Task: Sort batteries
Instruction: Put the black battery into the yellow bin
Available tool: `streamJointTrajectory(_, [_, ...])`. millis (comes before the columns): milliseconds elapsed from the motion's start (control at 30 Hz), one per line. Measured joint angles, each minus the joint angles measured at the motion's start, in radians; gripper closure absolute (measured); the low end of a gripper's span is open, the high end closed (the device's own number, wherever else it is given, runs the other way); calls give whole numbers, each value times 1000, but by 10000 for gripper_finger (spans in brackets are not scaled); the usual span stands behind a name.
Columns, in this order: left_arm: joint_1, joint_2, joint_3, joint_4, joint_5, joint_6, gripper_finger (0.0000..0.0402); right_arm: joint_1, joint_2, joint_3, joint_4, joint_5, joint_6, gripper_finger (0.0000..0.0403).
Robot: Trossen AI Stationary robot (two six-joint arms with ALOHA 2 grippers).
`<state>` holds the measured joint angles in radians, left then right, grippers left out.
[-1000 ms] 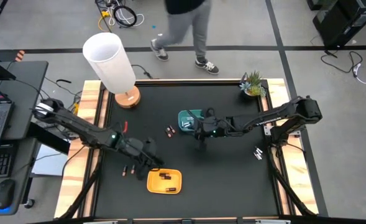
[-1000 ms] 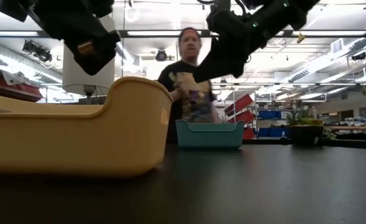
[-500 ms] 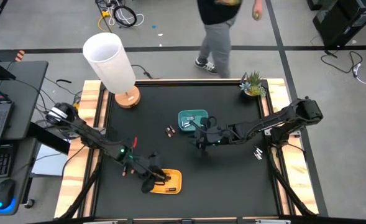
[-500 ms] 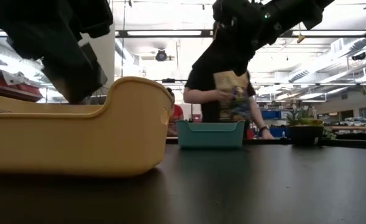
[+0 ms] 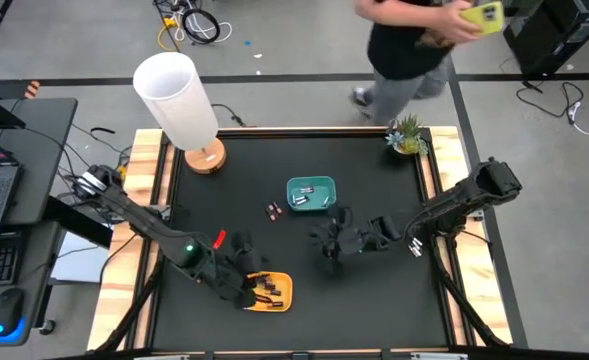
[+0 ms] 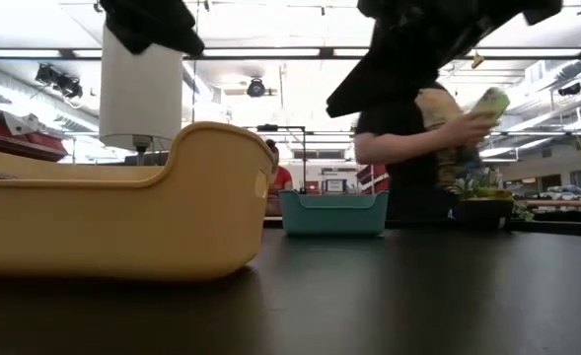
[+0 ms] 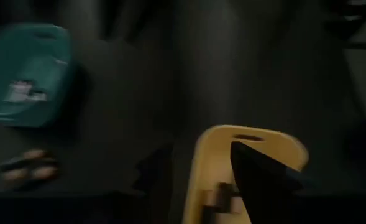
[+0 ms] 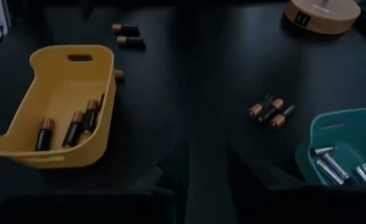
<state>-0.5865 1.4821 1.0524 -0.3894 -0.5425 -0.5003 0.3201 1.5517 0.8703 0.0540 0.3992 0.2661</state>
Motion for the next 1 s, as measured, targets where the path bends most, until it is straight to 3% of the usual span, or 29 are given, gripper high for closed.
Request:
streamJointTrajectory(300, [94, -22, -15, -114, -5, 110, 273, 127, -23, 1, -161, 83, 151, 309])
streamJointTrajectory(667, [366, -24, -125, -40, 200, 336, 284, 308, -147, 1, -370, 240, 407, 309])
streamJointTrajectory(1000, [589, -11, -150, -50, 381, 597, 284, 397, -148, -11, -462, 354, 572, 309])
